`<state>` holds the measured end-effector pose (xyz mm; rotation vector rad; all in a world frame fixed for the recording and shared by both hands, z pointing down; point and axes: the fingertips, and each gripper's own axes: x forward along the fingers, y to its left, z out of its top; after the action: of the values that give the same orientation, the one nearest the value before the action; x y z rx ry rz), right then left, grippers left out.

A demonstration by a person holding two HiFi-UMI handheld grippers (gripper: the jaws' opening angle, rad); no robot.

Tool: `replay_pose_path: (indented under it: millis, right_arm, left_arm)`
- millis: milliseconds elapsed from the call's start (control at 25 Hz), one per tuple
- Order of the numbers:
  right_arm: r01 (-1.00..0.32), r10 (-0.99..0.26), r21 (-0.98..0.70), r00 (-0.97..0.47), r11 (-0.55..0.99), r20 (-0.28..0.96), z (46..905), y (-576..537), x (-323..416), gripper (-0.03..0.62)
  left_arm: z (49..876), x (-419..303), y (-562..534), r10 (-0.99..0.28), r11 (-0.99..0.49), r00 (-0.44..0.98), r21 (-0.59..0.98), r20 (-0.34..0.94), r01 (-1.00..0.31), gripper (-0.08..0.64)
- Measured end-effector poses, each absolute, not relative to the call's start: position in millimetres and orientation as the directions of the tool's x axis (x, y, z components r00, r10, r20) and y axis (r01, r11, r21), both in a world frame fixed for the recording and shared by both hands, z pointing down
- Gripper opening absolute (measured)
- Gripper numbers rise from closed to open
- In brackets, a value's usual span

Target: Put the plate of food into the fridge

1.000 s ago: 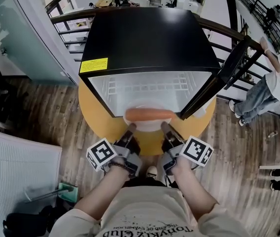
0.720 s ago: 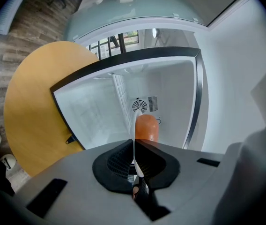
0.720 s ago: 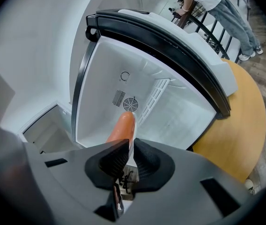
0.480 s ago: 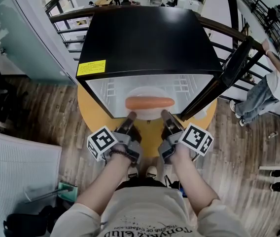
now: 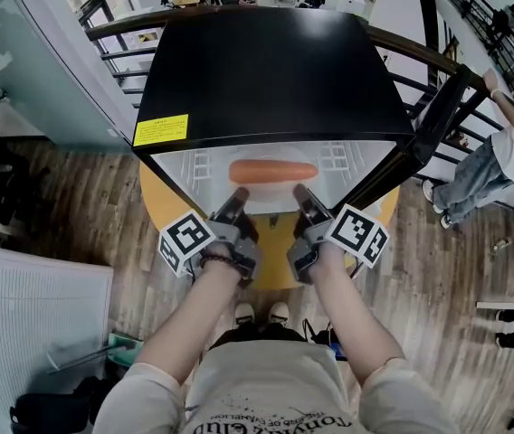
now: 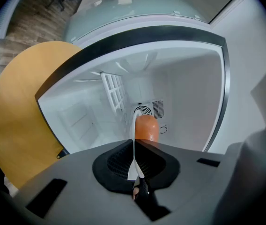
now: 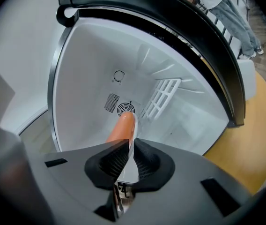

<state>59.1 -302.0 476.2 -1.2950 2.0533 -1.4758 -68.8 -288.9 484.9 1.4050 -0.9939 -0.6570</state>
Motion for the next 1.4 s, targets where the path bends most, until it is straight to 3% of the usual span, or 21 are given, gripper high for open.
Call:
replay_pose_path:
  millis: [1400]
  right_arm:
    - [-0.556, -0.816, -0.830, -0.497, 0.040, 0.294, 490, -354, 65, 0.063]
  left_arm:
    - [502, -63, -336, -0.862, 0.172, 0.450, 0.970, 0.231, -0.170, 0.032]
